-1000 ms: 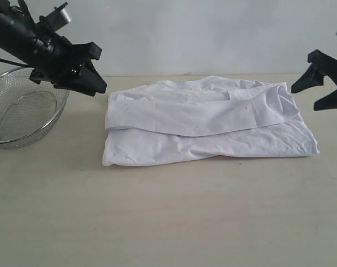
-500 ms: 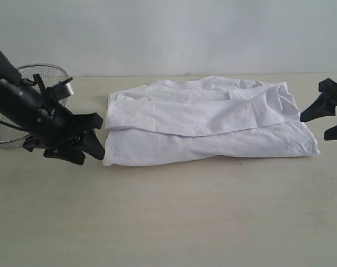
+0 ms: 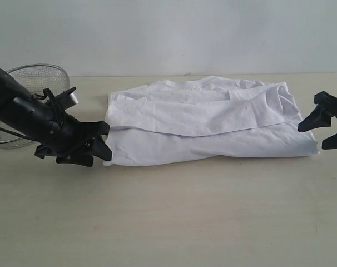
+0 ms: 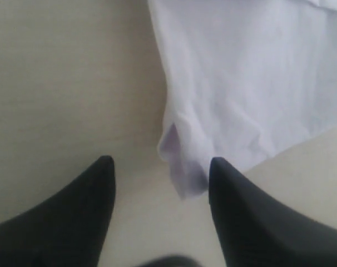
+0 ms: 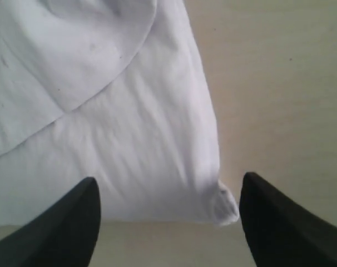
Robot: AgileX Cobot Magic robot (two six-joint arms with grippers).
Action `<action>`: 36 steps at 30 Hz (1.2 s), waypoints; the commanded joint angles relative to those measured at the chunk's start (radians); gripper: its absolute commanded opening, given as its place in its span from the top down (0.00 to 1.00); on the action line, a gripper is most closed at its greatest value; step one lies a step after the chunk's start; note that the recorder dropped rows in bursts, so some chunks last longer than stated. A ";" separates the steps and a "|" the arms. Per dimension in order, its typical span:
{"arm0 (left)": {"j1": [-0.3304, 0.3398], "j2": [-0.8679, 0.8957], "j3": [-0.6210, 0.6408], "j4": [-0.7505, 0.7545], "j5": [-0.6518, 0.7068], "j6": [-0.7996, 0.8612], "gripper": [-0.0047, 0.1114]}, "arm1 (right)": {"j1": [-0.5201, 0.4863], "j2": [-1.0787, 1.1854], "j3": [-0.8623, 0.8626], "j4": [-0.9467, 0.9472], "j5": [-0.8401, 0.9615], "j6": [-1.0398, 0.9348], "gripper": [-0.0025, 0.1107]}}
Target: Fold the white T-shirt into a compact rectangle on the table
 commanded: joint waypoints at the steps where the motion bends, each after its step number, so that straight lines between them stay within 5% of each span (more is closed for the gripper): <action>1: -0.004 0.025 0.004 -0.106 -0.043 0.070 0.53 | 0.020 0.021 0.006 0.019 -0.015 -0.033 0.42; 15: -0.004 0.049 0.004 -0.133 -0.107 0.114 0.53 | 0.085 0.049 0.006 0.013 -0.125 -0.053 0.42; 20: -0.009 0.053 0.004 -0.150 -0.106 0.123 0.53 | 0.085 0.049 0.006 0.013 -0.129 -0.055 0.54; 27: -0.052 0.117 -0.032 -0.211 -0.034 0.144 0.54 | 0.085 0.049 0.006 0.013 -0.129 -0.063 0.55; 29: -0.052 0.124 -0.042 -0.211 -0.039 0.144 0.59 | 0.085 0.049 0.006 0.013 -0.129 -0.063 0.55; 31: -0.052 0.124 -0.042 -0.211 -0.056 0.144 0.77 | 0.085 0.049 0.006 0.013 -0.130 -0.066 0.57; 33: -0.052 0.124 -0.042 -0.184 -0.057 0.144 0.91 | 0.085 0.049 0.006 0.011 -0.127 -0.069 0.70; 36: -0.052 0.124 -0.042 -0.169 -0.060 0.144 0.92 | 0.085 0.049 0.006 0.001 -0.114 -0.069 0.98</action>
